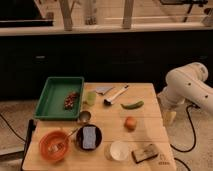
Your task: Place apple in plastic cup
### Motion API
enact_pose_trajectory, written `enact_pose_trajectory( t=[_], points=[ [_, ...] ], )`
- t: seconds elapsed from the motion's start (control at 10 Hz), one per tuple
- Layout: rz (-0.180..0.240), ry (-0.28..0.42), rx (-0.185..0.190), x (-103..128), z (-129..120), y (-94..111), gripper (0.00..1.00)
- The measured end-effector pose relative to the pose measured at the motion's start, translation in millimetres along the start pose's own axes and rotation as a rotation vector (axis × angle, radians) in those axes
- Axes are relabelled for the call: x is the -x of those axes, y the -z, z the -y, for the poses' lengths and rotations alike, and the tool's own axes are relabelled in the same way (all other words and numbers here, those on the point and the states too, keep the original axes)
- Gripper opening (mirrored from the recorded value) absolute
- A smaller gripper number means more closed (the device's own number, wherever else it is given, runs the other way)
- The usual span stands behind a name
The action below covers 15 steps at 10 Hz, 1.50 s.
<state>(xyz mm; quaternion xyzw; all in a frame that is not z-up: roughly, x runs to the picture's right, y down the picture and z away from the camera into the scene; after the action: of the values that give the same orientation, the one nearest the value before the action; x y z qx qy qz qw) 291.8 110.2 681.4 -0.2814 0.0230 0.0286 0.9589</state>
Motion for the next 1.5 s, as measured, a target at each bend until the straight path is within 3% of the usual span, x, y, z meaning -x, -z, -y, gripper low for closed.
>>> enact_pose_trajectory(
  t=[1.2,1.5],
  points=[
    [0.0,0.0,0.0,0.0,0.0,0.0,0.87],
    [-0.014,0.025,0.006,4.3,-4.0,-6.3,0.8]
  ],
)
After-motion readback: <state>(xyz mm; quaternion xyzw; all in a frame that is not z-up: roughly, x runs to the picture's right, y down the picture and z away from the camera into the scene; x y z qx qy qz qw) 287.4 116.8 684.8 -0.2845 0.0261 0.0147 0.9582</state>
